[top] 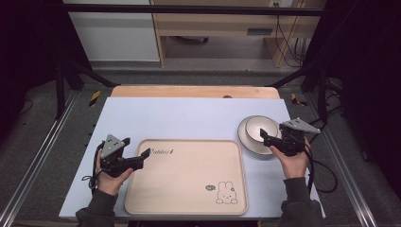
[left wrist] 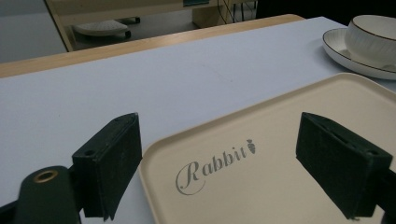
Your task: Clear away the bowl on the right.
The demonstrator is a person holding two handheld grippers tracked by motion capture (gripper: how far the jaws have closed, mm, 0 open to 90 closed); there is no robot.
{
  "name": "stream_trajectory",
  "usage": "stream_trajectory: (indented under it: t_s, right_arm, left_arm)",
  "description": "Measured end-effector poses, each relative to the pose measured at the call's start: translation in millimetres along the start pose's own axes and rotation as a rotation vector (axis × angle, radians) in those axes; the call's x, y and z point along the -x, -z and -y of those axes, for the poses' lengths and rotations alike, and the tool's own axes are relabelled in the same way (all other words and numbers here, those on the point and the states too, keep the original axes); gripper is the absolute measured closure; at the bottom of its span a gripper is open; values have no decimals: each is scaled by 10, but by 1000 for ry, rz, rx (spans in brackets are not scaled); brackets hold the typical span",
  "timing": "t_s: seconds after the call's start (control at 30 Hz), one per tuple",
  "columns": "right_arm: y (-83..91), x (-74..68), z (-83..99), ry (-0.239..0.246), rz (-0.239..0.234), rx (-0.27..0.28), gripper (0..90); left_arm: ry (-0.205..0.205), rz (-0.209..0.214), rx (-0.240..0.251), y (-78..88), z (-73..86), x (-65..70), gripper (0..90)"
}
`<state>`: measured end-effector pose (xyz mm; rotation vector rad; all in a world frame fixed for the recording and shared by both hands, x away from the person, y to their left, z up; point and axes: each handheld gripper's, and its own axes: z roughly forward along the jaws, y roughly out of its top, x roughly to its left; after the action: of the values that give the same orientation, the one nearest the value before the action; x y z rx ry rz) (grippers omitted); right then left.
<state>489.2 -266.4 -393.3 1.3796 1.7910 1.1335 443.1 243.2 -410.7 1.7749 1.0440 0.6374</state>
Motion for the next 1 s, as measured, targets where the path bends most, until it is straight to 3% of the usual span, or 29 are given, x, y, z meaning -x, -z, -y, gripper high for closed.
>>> stream_trajectory:
  t_s: [1.0]
  right_arm:
    - [-493,339,44,-52,65,-129,295]
  left_arm:
    - [1,9,-2,-21,43,12,158]
